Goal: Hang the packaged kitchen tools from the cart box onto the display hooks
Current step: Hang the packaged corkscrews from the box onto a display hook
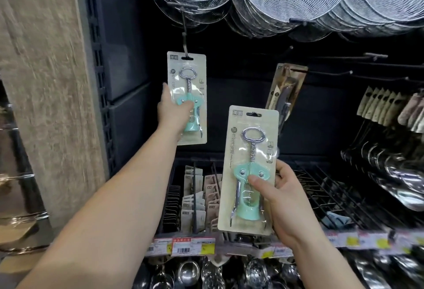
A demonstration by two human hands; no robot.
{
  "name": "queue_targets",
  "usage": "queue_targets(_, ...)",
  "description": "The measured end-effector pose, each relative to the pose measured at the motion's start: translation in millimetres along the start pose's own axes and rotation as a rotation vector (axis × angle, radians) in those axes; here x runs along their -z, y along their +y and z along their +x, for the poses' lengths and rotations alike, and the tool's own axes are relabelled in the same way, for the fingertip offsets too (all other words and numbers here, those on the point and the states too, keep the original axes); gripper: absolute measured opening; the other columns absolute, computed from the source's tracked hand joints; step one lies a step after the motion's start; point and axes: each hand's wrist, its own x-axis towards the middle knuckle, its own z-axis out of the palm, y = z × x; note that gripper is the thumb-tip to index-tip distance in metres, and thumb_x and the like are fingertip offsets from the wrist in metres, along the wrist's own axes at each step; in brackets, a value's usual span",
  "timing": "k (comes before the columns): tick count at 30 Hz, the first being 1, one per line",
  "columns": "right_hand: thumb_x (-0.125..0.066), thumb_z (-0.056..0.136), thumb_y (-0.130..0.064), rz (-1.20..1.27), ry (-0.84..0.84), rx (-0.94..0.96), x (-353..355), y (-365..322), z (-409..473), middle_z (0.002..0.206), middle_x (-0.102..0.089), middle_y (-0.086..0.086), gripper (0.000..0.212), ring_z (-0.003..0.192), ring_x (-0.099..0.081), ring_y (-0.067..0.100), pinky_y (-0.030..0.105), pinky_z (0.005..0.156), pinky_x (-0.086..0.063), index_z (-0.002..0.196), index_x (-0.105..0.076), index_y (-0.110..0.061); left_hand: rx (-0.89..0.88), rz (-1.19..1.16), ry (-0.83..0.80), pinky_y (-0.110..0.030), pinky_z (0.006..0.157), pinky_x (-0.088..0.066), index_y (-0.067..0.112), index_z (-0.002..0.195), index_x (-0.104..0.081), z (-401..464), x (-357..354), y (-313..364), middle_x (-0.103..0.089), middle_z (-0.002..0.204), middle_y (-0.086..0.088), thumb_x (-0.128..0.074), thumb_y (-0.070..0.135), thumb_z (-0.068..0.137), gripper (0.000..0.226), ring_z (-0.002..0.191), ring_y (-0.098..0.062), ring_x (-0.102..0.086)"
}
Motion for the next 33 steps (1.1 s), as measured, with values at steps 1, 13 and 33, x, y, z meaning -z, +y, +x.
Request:
queue_targets(1,-0.072,0.085,-0.003,-0.001,0.000,-0.004,1,0,1,0.103,-0.076,0.004,0.042,0.090,-0.075,0.024,0.041,0.074,-0.059,0.120,-0.056,-0.020,0.009,0.038,0.008,-0.043,0.096,-0.057,0.038,0.156,-0.024,4,0,-3,-0.058,0.135,0.004,-0.072,0.023,0.074,0.096,0.113,-0.019,-0.064)
queue_targets(13,-0.074,0.084,-0.004,-0.074,-0.085,0.132,-43,-8,7,0.107,-0.075,-0.002,0.047,0.097,-0.073,0.016,0.043,0.087,-0.059,0.121,-0.054,-0.024,0.015,-0.131,-0.272,-0.032,0.101,-0.048,0.043,0.132,-0.044,-143,55,-3,-0.064,0.123,0.012,-0.073,0.054,0.081,0.059,0.117,-0.008,-0.063)
queue_targets(33,-0.075,0.087,-0.026,-0.385,-0.232,0.428,-100,-57,11,0.119,-0.069,-0.013,0.072,0.102,-0.069,0.004,0.037,0.090,-0.058,0.144,-0.036,-0.045,-0.239,0.025,-0.310,-0.045,0.094,-0.057,0.072,0.120,-0.046,-157,94,22,-0.074,0.108,0.006,-0.076,0.022,0.080,0.071,0.105,-0.016,-0.072)
